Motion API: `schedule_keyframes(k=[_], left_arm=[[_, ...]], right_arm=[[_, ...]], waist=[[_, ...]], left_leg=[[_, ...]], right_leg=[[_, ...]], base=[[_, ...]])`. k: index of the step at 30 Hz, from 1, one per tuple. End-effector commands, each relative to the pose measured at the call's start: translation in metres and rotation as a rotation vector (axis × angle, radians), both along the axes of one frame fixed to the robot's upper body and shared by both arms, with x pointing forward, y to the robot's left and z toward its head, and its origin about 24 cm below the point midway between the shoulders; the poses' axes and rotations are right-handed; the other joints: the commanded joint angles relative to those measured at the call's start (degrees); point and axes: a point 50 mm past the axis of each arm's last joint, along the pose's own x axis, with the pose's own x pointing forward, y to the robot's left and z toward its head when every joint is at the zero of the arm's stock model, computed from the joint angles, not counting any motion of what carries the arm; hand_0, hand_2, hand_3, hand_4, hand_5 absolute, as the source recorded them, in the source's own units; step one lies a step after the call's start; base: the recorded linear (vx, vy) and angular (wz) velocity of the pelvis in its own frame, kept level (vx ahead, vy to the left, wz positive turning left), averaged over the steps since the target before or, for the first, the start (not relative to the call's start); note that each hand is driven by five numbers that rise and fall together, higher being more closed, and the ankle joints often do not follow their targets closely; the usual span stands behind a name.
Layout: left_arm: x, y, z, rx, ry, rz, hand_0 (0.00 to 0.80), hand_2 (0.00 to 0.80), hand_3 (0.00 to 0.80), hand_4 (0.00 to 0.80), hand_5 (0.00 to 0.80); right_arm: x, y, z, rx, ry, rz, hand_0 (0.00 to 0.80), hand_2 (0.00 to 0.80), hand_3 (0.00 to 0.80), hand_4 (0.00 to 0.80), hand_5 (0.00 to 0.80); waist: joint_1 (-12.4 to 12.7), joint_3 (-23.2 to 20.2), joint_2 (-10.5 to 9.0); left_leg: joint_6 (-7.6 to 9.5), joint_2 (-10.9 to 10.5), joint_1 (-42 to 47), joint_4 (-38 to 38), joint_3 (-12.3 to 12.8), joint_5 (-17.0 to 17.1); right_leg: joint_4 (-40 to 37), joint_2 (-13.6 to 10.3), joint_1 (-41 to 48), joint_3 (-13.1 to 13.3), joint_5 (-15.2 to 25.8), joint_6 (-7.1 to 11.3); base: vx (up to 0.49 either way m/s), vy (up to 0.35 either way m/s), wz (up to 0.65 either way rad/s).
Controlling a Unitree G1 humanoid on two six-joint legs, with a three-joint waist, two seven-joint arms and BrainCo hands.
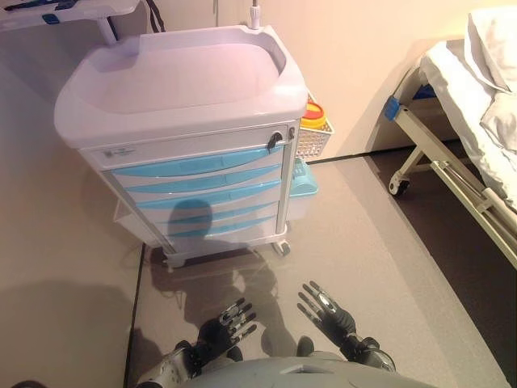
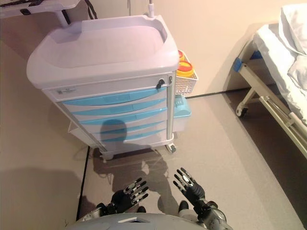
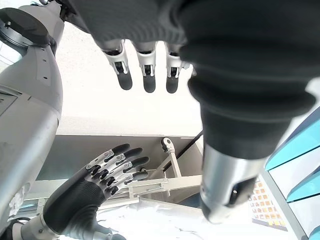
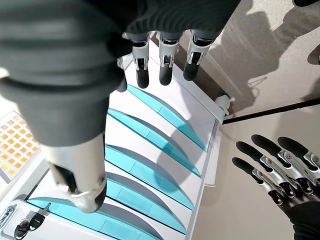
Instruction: Open the drawer and pick up the medicine
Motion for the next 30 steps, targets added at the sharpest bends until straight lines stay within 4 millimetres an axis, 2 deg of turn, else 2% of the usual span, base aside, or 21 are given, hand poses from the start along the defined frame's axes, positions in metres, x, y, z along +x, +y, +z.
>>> schedule_keyframes(k=[1,22,26,30], left_arm=[[0.022,-0.011,0.005,-0.059,-0.05,0.013,0.0,0.0,0.0,0.0,0.0],[0.026,-0.011,0.01,-0.116,-0.124,0.098,0.0,0.0,0.0,0.0,0.0],[0.03,-0.006,0.011,-0.076,-0.152,0.165,0.0,0.0,0.0,0.0,0.0],[0.04,0.007,0.016,0.002,-0.216,0.319,0.0,0.0,0.0,0.0,0.0]], right_arm=[[0.02,0.013,0.007,0.027,-0.073,0.03,0.0,0.0,0.0,0.0,0.0],[0.022,0.013,0.009,0.032,-0.092,0.03,0.0,0.0,0.0,0.0,0.0],[0.021,0.013,0.009,0.033,-0.094,0.019,0.0,0.0,0.0,0.0,0.0],[0.021,0.012,0.009,0.034,-0.097,0.006,0.0,0.0,0.0,0.0,0.0]], waist=[[0.7,0.9,0.39],[1.0,1.2,0.42],[1.1,1.2,0.41],[1.4,1.3,0.28]], left_leg=[[-1.57,0.1,-3.1,0.1,-2.8,-2.8],[-1.56,0.1,-3.4,0.1,-3.0,-2.8],[-1.55,0.1,-3.4,0.1,-3.1,-2.8],[-1.54,-0.1,-3.4,0.1,-3.5,-2.8]], right_leg=[[6.6,0.7,3.0,-1.4,-9.4,1.75],[6.6,0.5,2.8,-1.4,-9.3,1.76],[6.6,0.5,2.8,-1.5,-9.4,1.75],[6.5,0.4,3.0,-1.7,-9.4,1.62]], base=[[0.0,0.0,0.0],[0.0,0.0,0.0],[0.0,0.0,0.0],[0.0,0.0,0.0]])
